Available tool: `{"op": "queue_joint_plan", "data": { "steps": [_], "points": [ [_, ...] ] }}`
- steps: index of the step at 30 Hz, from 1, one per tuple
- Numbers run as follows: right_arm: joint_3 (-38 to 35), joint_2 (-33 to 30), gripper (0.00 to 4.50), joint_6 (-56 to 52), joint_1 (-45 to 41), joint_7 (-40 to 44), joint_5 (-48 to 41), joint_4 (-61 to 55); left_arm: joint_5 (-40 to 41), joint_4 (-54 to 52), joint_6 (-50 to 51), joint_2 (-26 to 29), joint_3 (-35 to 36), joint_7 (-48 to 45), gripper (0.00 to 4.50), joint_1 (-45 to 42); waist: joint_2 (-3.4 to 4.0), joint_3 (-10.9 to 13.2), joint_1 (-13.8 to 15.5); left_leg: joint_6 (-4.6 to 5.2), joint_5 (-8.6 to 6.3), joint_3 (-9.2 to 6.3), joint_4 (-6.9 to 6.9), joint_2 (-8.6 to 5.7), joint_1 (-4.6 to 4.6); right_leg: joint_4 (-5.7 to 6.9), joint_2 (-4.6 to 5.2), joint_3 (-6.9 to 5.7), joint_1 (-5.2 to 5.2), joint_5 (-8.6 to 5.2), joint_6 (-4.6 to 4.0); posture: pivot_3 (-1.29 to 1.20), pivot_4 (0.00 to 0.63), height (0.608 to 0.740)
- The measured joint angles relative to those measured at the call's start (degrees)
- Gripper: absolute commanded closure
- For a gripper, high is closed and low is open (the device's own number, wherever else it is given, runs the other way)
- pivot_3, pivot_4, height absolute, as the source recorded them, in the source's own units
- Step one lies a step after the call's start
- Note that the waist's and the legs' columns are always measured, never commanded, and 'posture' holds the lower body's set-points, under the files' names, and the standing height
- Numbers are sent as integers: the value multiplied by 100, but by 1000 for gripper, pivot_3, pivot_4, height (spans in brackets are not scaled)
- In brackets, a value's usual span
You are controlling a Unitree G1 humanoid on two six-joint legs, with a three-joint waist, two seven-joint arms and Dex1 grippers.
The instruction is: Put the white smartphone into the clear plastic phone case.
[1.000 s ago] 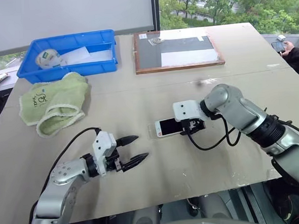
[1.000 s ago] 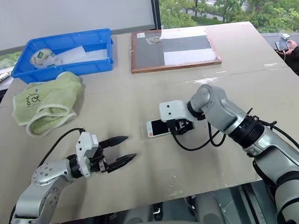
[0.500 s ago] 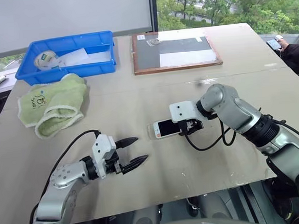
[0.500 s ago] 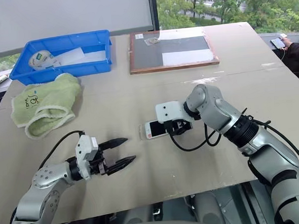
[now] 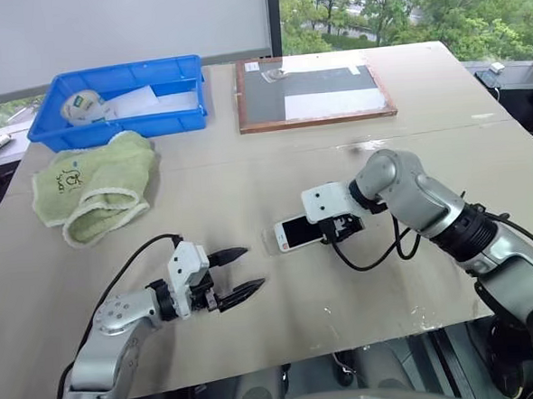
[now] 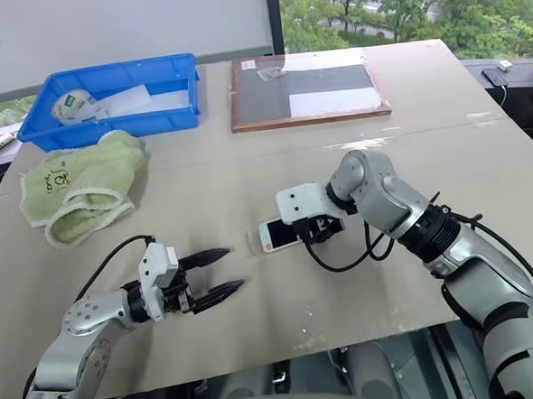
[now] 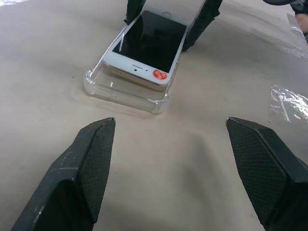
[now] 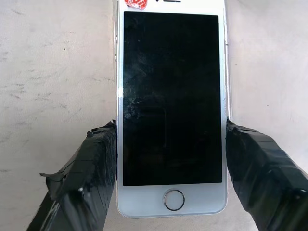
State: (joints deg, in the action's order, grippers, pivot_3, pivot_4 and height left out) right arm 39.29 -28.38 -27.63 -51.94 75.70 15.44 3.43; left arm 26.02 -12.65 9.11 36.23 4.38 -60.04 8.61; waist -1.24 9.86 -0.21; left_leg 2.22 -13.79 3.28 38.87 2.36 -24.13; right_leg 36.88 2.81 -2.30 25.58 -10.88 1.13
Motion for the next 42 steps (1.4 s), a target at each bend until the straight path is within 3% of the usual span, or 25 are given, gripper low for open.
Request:
{"op": "queue_joint_plan", "data": {
  "steps": [4, 5, 6, 16, 19, 22, 25, 26, 34, 42],
  "points": [
    [-60, 84, 1563, 47, -20, -81, 4, 130, -2, 70, -37, 0, 0, -5, 702, -13, -1, -2, -40, 0, 0, 2, -1, 3, 11, 1, 1, 0, -3, 0, 0, 0, 150, 740],
    [-84, 103, 497, 111, -20, -99, 3, 165, -4, 86, -57, -1, 0, -7, 702, -16, 0, -2, -45, 0, 0, 4, -1, 4, 13, 1, 1, 0, -3, 1, -1, 0, 150, 740],
    [-85, 114, 85, 178, -13, -130, 18, 232, -5, 97, -71, -1, 0, -9, 702, -30, 0, -2, -46, 0, 0, 6, -1, 5, 14, 1, 2, 0, -3, 2, -2, 0, 150, 740],
    [-504, -47, 32, 94, 309, -66, -386, -195, -40, 215, -104, -3, -48, 10, 702, -185, 4, 2, -39, 0, 0, 22, -23, 3, 8, -2, 7, 8, 5, 13, -22, 0, 150, 740],
    [-1010, -211, 887, -557, 551, -67, -798, -929, -35, 209, -13, -4, -66, 26, 1581, -285, 4, 4, -28, 0, 0, 20, -32, 3, 8, -4, 6, 6, 8, 13, -21, 0, 150, 740],
    [-1568, -412, 2273, -1216, 855, -232, -1157, -1616, -7, 195, 120, -4, -85, 52, 2922, -410, 3, 3, -19, 0, 0, 18, -33, 3, 9, -5, 7, 4, 6, 7, -12, 0, 150, 740],
    [-2088, -498, 3944, -1772, 1391, -634, -1447, -2013, -30, 201, 202, -4, -157, 91, 4475, -524, 3, 3, -27, 0, 0, 22, -33, 2, 10, -6, 10, 7, 6, 2, -3, 0, 150, 740],
    [-2127, -495, 4333, -1831, 1436, -681, -1477, -2043, -39, 201, 212, -5, -171, 105, 4500, -541, 3, 3, -31, 0, 0, 22, -33, 2, 10, -6, 10, 8, 7, 2, -3, 0, 150, 740],
    [-2466, -723, 4423, -2043, 2198, -1815, -1484, -2313, -454, 514, 300, -15, -439, 299, 4500, -859, 3, 4, -52, 0, 0, 28, -36, 0, 11, -7, 6, 15, 9, 1, -1, 0, 150, 740],
    [-2423, -687, 4423, -1968, 2251, -2430, -1415, -2261, -456, 562, 459, 55, -442, 286, 4500, -953, 2, 4, -47, 0, 0, 27, -36, 1, 12, -7, 1, 17, 8, 1, 0, 0, 150, 740]
  ]
}}
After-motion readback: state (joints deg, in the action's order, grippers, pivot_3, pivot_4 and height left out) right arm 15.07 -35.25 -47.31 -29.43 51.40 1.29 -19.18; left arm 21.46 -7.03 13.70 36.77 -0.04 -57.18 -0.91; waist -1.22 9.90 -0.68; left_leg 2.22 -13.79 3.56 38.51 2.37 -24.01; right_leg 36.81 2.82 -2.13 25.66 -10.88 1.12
